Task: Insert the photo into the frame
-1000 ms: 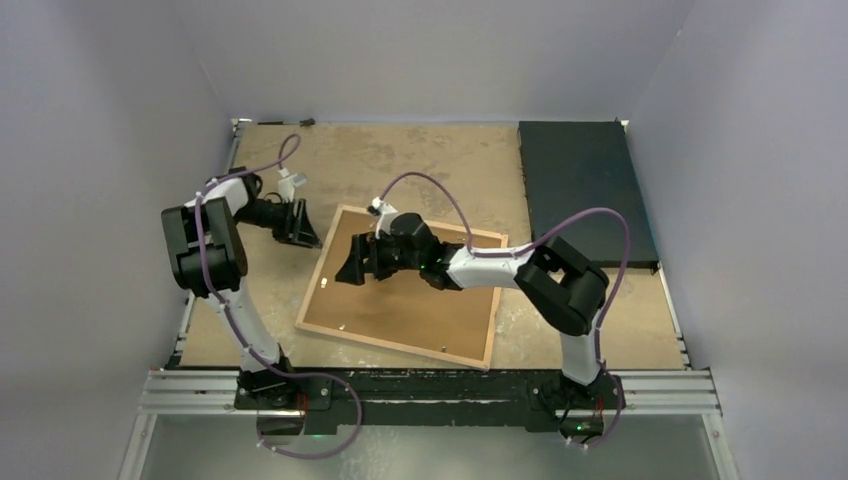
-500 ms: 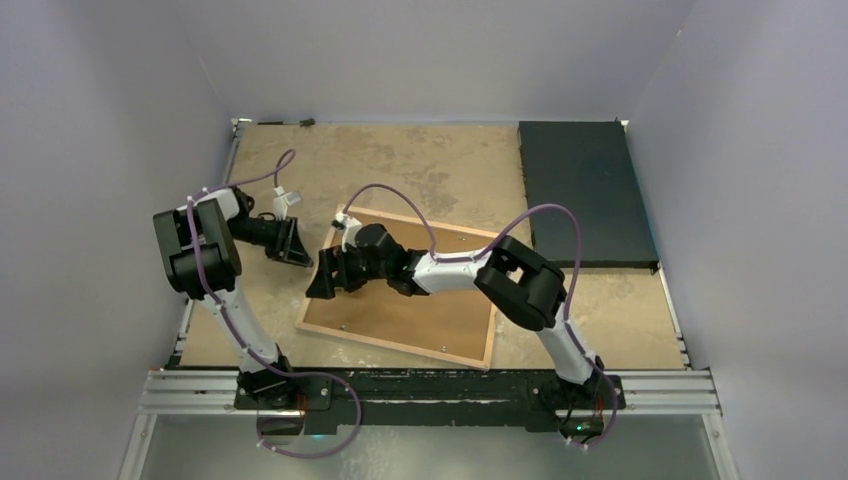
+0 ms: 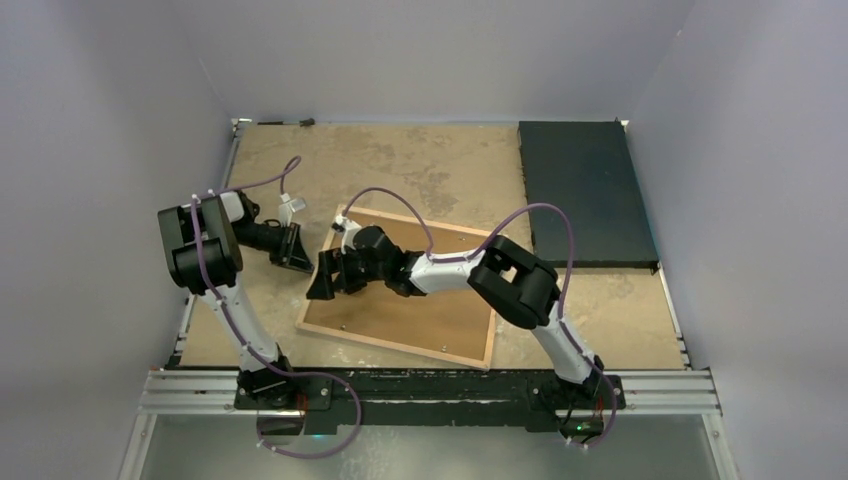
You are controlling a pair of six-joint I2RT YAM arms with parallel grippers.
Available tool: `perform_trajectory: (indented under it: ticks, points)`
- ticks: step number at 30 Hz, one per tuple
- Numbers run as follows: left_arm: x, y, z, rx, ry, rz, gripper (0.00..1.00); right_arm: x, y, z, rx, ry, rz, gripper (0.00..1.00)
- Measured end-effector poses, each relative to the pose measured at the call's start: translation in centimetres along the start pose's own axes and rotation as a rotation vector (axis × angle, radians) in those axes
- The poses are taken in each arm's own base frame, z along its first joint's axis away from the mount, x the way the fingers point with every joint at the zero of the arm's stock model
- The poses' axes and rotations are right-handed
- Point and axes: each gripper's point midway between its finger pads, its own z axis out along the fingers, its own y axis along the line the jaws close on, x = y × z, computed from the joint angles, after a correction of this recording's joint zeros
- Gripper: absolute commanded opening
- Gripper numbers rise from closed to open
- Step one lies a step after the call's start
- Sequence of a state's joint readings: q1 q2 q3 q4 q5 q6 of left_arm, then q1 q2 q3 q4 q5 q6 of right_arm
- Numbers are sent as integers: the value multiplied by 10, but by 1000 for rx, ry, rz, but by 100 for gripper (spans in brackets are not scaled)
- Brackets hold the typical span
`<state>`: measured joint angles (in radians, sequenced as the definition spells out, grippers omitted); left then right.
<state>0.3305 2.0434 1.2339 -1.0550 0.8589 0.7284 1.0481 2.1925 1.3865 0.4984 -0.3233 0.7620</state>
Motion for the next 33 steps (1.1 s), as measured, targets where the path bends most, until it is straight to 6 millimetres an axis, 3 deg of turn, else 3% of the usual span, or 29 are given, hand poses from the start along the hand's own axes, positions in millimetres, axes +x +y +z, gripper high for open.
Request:
perform_trajectory:
  ticks: [9, 14, 21, 28, 33]
  points:
    - [-5, -3, -4, 5, -1, 16, 33, -1, -1, 7, -8, -4, 11, 90]
    - [-12, -6, -7, 7, -17, 30, 35, -1, -1, 7, -7, -5, 13, 90]
    - [-11, -12, 2, 25, -6, 43, 24, -1, -1, 7, -7, -5, 13, 90]
    - [-9, -17, 12, 35, 10, 28, 1, -1, -1, 7, -7, -5, 14, 90]
    - [-10, -19, 12, 43, 1, 6, 0, -1, -2, 7, -4, -2, 16, 90]
